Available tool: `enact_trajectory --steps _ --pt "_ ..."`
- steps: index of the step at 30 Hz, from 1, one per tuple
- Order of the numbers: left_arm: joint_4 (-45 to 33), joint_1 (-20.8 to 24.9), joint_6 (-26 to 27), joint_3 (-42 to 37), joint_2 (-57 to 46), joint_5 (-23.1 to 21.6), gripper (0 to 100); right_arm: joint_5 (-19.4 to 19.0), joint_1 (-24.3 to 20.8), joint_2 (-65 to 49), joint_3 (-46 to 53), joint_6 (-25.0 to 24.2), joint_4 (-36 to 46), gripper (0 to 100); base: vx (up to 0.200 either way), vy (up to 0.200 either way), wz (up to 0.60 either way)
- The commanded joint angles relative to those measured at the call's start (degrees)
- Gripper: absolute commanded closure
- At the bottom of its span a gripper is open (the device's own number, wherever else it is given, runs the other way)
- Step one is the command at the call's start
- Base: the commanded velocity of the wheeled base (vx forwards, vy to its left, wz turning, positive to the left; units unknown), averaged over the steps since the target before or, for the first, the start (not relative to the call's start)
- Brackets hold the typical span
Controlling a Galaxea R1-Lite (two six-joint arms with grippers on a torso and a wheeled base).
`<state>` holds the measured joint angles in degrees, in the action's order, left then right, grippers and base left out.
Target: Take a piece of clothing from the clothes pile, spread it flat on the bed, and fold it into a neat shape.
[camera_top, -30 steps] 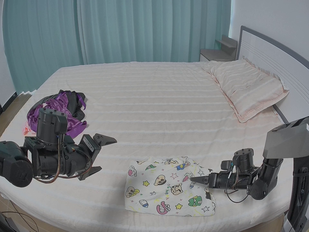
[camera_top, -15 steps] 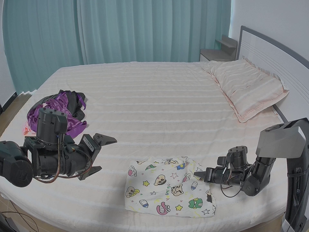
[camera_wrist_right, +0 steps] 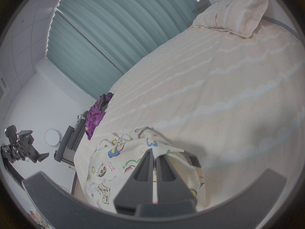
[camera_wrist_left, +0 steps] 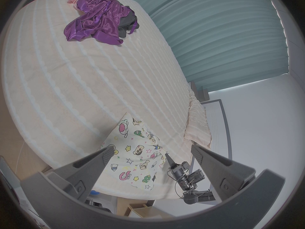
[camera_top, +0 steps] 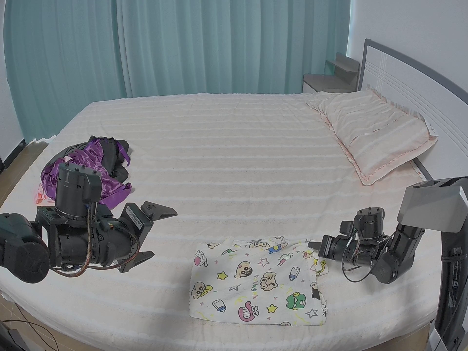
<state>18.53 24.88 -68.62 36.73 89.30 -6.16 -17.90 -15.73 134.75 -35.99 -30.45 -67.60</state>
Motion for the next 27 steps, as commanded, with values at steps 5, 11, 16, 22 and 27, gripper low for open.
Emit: enact_trajectory --steps 5,11,16,22,27 --pt "0.0 0.0 0.0 0.0 0.0 0.0 0 0.0 1.2 0.0 -3.5 -0.1 2.8 100 0.000 0.000 0.00" --pt "0.0 0.0 0.0 0.0 0.0 0.0 0 0.0 1.5 0.1 -5.2 -0.1 4.3 100 0.000 0.000 0.00" --pt "0.0 0.0 0.0 0.0 -0.1 0.0 0 0.0 1.4 0.2 -4.2 -0.2 6.1 0 0.000 0.000 0.00" --pt "0.0 0.0 0.0 0.0 -0.1 0.0 0 0.0 2.4 -2.0 -0.5 -0.1 5.4 0 0.000 0.000 0.00" --pt "0.0 0.0 0.0 0.0 0.3 0.0 0 0.0 3.5 -4.8 2.0 0.0 5.3 0 0.000 0.000 0.00"
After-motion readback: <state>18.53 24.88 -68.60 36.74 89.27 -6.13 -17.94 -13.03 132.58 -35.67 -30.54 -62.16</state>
